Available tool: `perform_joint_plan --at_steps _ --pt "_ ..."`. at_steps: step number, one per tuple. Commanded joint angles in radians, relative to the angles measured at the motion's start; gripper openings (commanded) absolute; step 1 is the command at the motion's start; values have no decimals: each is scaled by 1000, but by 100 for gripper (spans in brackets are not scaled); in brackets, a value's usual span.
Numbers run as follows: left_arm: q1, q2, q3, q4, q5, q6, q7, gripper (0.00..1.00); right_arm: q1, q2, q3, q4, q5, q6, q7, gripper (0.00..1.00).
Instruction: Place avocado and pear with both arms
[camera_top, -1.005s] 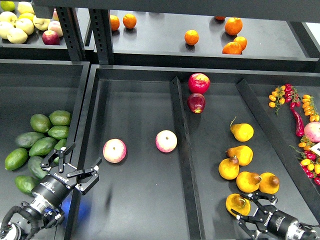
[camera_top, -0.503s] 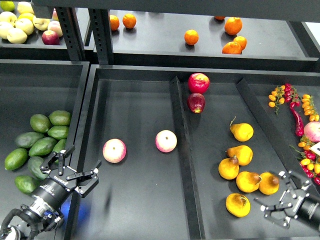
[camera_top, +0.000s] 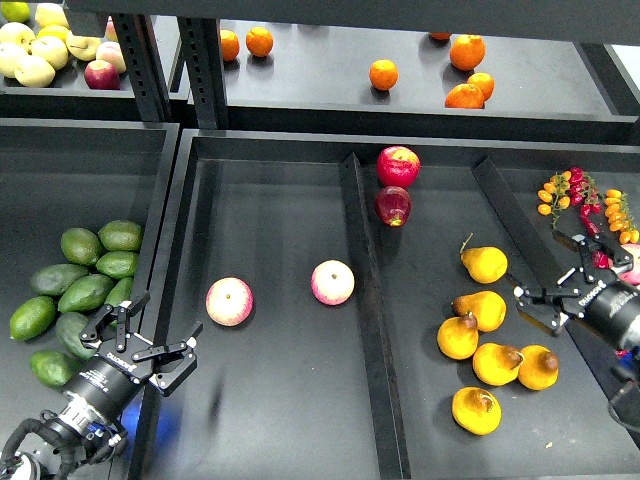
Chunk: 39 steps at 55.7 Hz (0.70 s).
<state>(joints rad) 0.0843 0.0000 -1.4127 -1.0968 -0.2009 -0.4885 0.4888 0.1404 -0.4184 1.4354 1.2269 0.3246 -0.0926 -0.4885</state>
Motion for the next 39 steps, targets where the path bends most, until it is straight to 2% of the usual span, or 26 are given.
perform_joint_plan --at_steps 1,11,12,16,25,28,39 --pt "0 0 0 0 0 0 0 99 28 125 54 0 -6 -130 0 99" --pt "3 0 0 0 2 0 0 99 24 277 86 -6 -9 -144 0 100" --pt "3 0 0 0 2 0 0 99 16 335 88 -4 -7 -139 0 100" --pt "5 0 0 0 2 0 0 99 -4 417 88 -3 -10 -136 0 100" --pt "6 0 1 0 2 0 0 99 -35 418 79 -9 -13 -92 0 100" --pt "6 0 5 0 2 0 0 99 -47 418 68 -21 -12 -36 0 100" --pt "6 0 28 0 2 0 0 99 -99 418 -56 -144 -33 324 0 100"
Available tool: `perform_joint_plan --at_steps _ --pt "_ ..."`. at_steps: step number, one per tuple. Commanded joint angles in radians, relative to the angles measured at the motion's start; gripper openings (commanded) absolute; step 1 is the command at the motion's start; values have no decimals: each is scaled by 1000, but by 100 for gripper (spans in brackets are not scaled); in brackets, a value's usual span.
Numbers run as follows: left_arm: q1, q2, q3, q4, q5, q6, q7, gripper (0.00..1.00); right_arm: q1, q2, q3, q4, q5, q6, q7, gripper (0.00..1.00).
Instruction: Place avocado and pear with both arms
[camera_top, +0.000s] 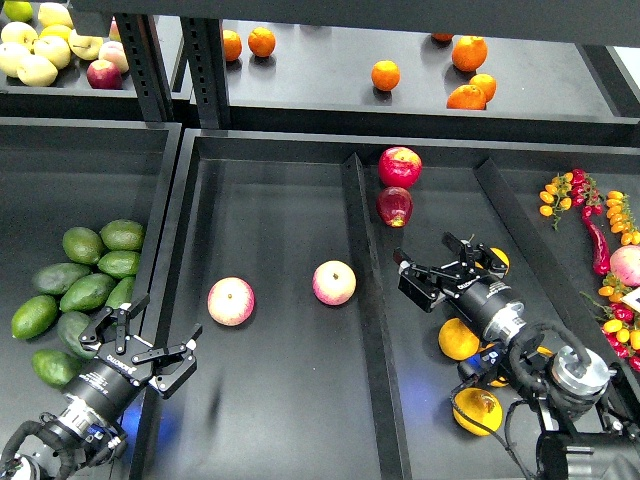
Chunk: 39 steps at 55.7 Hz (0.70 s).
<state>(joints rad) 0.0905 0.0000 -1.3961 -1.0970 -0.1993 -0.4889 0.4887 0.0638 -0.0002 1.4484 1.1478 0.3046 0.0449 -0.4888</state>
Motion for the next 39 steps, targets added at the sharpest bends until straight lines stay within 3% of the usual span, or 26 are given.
perform_joint_plan --at_steps 1,9,17,30,39 --pt "0 0 12 0 0 0 0 99 -28 0 -80 -77 -16 225 0 100" --pt "-2 0 25 6 0 0 0 99 -44 0 -132 -146 -24 444 0 100" --pt "-2 0 26 14 0 0 0 99 -52 0 -149 -134 -18 444 0 100" --pt "-2 0 34 16 -6 0 0 99 -79 0 -79 59 -7 443 0 100" --pt "-2 0 34 5 -9 0 0 99 -82 0 -51 133 -4 352 0 100"
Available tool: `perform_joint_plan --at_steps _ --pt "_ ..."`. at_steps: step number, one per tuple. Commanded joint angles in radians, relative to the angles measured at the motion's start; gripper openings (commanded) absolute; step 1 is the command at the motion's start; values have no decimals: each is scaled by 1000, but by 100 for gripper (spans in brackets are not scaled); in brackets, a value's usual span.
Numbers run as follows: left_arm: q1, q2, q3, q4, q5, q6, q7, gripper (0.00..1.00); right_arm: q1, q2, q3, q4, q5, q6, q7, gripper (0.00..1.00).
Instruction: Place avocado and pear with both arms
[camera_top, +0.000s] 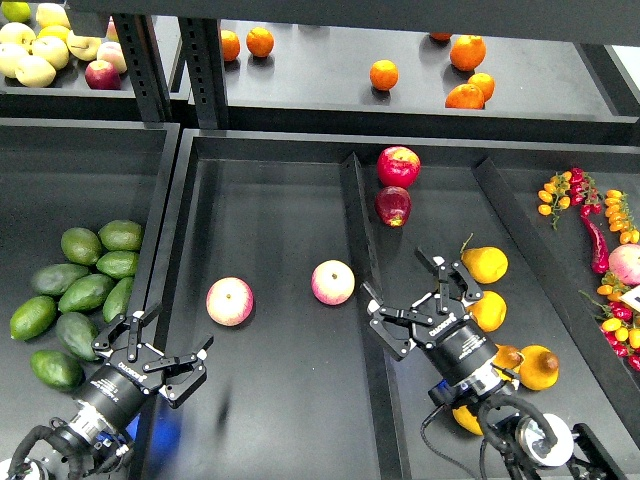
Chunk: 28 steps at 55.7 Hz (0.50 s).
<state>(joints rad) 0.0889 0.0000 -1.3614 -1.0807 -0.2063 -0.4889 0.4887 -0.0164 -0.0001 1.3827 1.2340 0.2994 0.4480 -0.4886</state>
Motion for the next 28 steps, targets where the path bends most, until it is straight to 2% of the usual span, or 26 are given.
perform_joint_plan --at_steps 1,9,28 --pt "0 0 -1 -15 -2 0 0 99 -2 0 15 51 1 -61 0 100" --pt "-1 0 -1 -39 -4 0 0 99 0 0 15 65 4 -77 0 100" --pt "-1 0 1 -191 -4 0 0 99 1 0 16 78 10 -69 0 100"
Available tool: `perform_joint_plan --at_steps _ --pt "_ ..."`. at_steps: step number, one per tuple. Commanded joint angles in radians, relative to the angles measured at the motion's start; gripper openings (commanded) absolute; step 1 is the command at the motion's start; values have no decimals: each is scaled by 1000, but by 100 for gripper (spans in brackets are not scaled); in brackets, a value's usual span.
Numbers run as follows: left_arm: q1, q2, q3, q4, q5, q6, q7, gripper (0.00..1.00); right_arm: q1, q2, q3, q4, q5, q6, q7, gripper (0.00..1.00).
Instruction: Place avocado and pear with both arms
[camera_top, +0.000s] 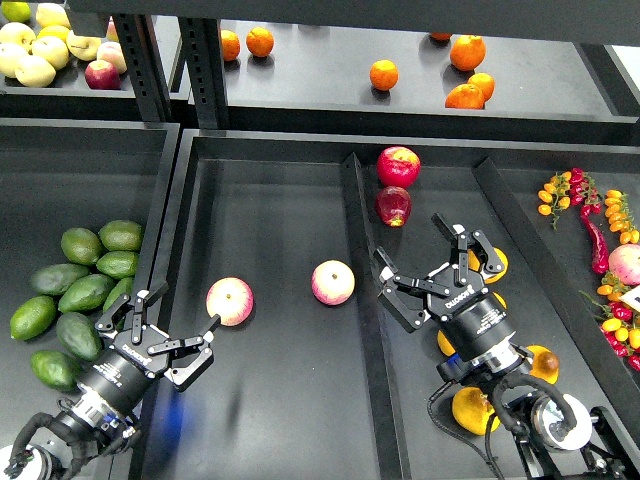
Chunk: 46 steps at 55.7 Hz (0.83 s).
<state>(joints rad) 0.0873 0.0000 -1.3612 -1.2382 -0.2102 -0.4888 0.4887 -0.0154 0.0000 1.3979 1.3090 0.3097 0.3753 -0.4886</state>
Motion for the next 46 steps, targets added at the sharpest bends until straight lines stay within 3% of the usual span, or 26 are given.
perform_joint_plan --at_steps 1,14,20,46 --pt "0 0 1 -40 0 0 0 99 0 0 1 4 0 4 0 100" --pt "-1 0 2 -127 0 0 -7 99 -1 0 1 7 2 5 0 100" --pt "2 0 1 -127 0 0 -42 99 -1 0 1 7 2 5 0 100" --pt "3 0 -2 -115 2 0 -82 99 -17 0 4 9 0 34 0 100"
